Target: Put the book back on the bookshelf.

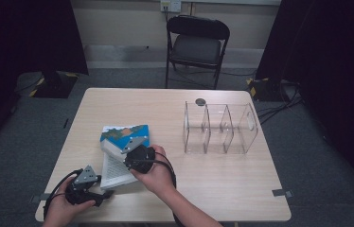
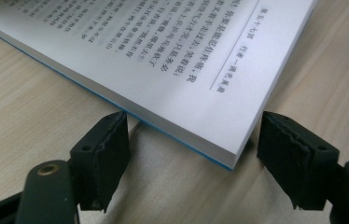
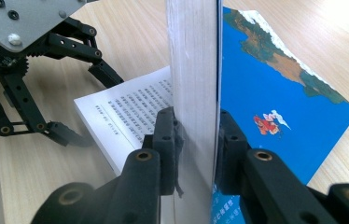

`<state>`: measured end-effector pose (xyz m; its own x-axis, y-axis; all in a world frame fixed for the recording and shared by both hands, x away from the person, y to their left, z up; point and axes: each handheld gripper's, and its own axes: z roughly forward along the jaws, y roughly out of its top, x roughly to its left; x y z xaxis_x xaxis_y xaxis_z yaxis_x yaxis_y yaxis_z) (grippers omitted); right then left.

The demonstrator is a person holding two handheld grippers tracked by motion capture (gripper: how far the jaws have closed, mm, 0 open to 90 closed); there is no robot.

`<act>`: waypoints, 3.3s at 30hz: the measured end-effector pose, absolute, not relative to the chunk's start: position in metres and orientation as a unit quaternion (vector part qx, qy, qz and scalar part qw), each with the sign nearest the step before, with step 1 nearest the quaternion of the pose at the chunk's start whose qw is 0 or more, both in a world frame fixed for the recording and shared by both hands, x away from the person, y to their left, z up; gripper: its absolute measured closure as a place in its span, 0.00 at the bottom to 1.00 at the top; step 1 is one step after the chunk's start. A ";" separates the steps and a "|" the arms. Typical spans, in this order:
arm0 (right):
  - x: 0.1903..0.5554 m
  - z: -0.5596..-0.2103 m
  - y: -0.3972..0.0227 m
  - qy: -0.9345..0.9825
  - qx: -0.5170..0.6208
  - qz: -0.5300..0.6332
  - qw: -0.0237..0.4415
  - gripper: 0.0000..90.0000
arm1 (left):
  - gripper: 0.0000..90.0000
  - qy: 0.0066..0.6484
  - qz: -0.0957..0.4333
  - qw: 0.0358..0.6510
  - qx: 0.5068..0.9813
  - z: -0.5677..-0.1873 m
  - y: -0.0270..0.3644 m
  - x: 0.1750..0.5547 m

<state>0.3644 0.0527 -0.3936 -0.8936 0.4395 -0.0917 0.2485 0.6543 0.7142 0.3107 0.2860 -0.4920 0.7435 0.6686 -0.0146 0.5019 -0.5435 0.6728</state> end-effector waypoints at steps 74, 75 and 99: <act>0.344 -0.432 0.050 0.909 0.178 0.360 0.114 0.80 | 0.33 0.417 0.150 0.376 0.814 -0.484 0.284 0.324; 0.343 -0.435 0.050 0.909 0.174 0.360 0.115 0.80 | 0.33 0.416 0.151 0.376 0.814 -0.484 0.284 0.324; 0.341 -0.447 0.049 0.909 0.177 0.363 0.105 0.78 | 0.33 0.408 0.154 0.380 0.816 -0.483 0.283 0.322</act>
